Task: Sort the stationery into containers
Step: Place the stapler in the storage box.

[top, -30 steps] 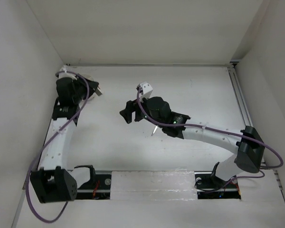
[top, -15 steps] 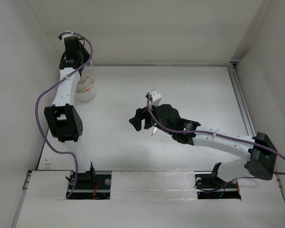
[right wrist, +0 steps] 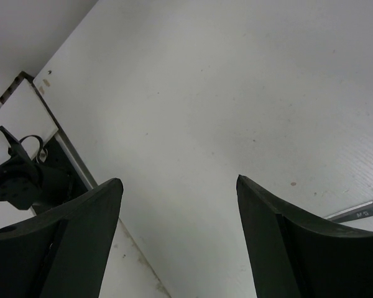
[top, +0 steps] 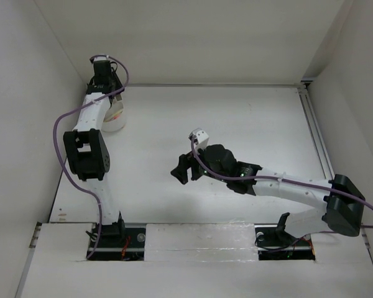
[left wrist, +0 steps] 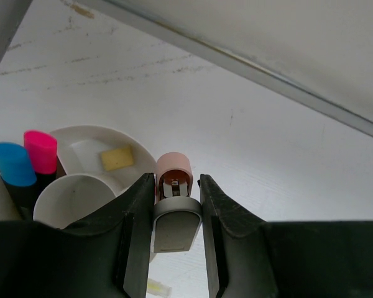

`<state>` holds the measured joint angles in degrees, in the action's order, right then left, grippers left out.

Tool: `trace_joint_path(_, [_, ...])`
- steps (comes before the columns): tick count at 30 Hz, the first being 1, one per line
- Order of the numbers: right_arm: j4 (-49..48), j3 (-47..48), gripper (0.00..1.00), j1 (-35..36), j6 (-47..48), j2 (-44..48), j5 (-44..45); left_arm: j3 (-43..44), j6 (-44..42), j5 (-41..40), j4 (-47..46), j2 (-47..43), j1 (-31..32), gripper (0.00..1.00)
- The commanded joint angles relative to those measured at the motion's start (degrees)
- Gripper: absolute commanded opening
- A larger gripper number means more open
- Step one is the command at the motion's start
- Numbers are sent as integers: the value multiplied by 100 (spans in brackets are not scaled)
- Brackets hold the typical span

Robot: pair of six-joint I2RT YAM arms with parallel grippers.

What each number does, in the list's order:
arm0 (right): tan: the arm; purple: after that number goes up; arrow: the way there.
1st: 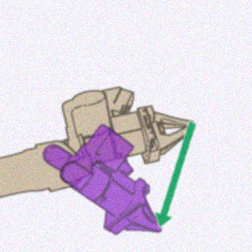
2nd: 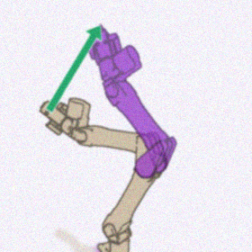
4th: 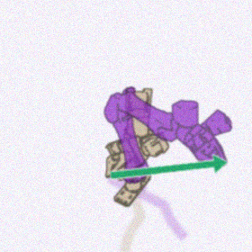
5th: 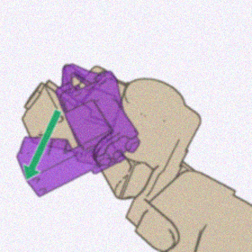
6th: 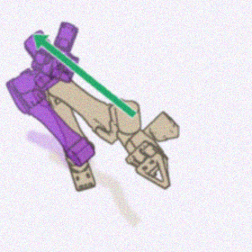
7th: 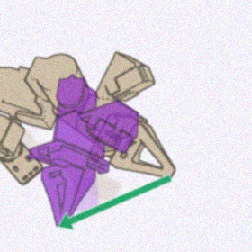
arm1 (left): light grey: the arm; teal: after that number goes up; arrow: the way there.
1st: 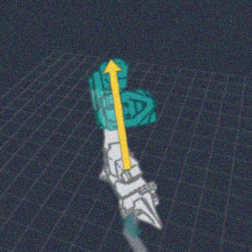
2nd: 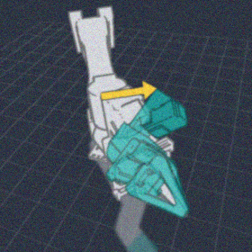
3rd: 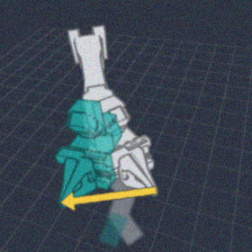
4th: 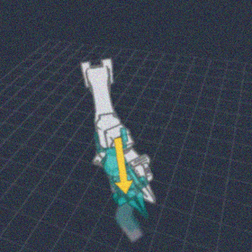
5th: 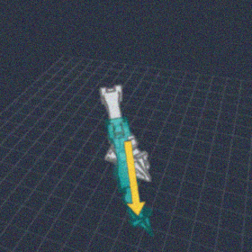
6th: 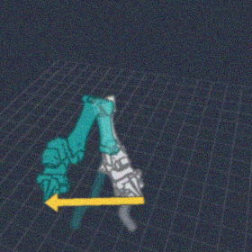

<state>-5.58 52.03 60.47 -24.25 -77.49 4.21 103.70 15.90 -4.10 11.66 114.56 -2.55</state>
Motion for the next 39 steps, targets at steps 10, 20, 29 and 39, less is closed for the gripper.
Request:
trace_joint_path(10, [-364,-149,81,185,-45,331,-148,-456,-122,-135,-630,-241,17,0])
trace_joint_path(20, [-364,-316,81,237,-97,569,-148,-939,-254,-197,-823,-250,17,0])
trace_joint_path(29, [-364,-430,81,299,-97,736,-148,-939,-254,-197,-823,-302,-140,0])
trace_joint_path(39, [-364,-431,81,299,-150,788,-148,-887,-483,-92,-823,-303,-141,0])
